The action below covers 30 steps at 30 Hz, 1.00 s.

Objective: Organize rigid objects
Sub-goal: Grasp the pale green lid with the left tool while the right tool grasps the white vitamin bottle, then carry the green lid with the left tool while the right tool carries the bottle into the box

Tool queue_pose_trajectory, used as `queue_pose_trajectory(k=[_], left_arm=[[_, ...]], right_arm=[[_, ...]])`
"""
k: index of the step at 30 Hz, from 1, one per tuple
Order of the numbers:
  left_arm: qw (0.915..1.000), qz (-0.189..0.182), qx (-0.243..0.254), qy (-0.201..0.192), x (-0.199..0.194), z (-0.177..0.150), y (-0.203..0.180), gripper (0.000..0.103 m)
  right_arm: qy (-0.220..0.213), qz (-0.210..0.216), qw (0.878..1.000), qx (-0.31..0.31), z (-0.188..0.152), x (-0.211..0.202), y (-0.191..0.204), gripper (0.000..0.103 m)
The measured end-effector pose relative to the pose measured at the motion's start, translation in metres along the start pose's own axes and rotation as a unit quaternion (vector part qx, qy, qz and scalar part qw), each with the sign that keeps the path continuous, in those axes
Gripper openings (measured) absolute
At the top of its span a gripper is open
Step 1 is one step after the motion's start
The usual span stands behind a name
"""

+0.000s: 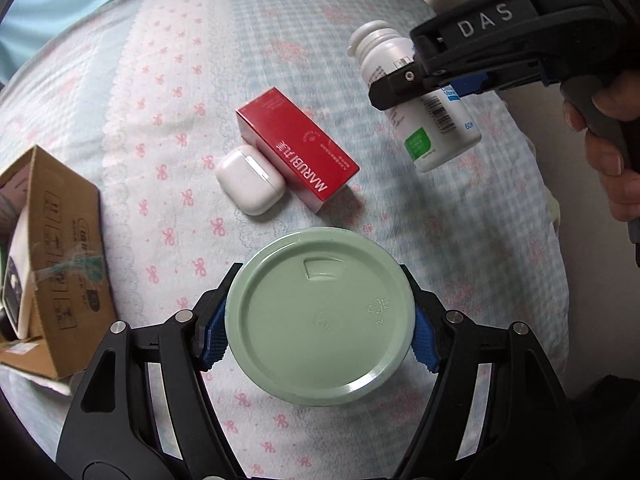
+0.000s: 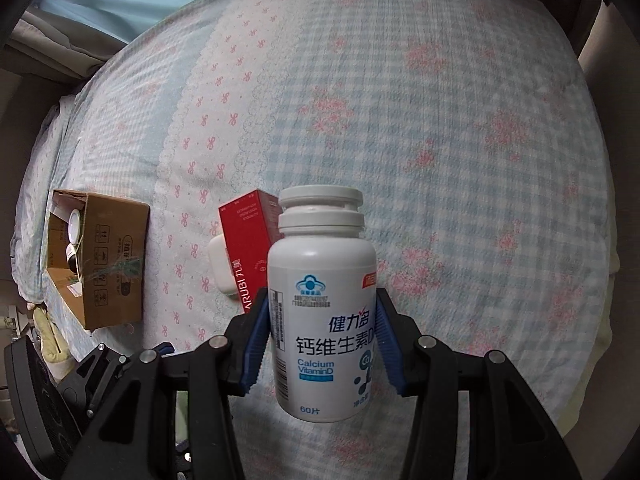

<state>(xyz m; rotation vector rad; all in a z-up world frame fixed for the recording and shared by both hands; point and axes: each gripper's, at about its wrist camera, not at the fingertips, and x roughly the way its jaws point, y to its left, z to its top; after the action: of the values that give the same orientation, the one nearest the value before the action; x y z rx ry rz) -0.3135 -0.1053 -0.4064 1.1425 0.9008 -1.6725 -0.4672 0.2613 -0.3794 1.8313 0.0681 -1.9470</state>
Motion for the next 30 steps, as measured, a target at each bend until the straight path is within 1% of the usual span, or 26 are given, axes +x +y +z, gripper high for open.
queue_pose_trajectory(k=[1, 3, 5, 8, 12, 16, 19, 23, 30], left_arm=[[1.0, -0.002, -0.003, -0.004, -0.012, -0.005, 0.014, 0.069], [0.9999, 0.0, -0.007, -0.011, -0.027, 0.004, 0.013, 0.069], [0.9997, 0.003, -0.009, -0.02, -0.054, 0.005, 0.017, 0.069], [0.9992, 0.002, -0.018, -0.035, -0.086, -0.004, 0.035, 0.069], [0.9977, 0.003, -0.029, -0.062, -0.125, -0.012, 0.056, 0.069], [0.996, 0.014, -0.027, -0.084, -0.162, -0.016, 0.085, 0.069], [0.9949, 0.02, -0.024, -0.096, -0.186, -0.02, 0.114, 0.069], [0.9943, 0.023, -0.02, -0.102, -0.213, -0.027, 0.161, 0.069], [0.9949, 0.034, -0.011, -0.094, -0.241, -0.039, 0.256, 0.069]], right_arm=[[-0.005, -0.002, 1.0, 0.002, -0.003, -0.001, 0.013, 0.045], [-0.013, -0.004, 1.0, 0.005, -0.007, -0.016, 0.024, 0.045], [-0.022, 0.001, 1.0, 0.01, -0.012, -0.032, 0.033, 0.045], [-0.032, 0.01, 0.999, 0.017, -0.019, -0.053, 0.052, 0.045], [-0.046, 0.015, 0.999, 0.018, -0.028, -0.075, 0.087, 0.045], [-0.059, 0.017, 0.998, 0.008, -0.034, -0.095, 0.128, 0.045], [-0.072, 0.017, 0.997, -0.001, -0.036, -0.105, 0.165, 0.045], [-0.087, 0.023, 0.996, 0.005, -0.038, -0.106, 0.215, 0.045], [-0.092, 0.05, 0.993, 0.048, -0.041, -0.082, 0.294, 0.045]])
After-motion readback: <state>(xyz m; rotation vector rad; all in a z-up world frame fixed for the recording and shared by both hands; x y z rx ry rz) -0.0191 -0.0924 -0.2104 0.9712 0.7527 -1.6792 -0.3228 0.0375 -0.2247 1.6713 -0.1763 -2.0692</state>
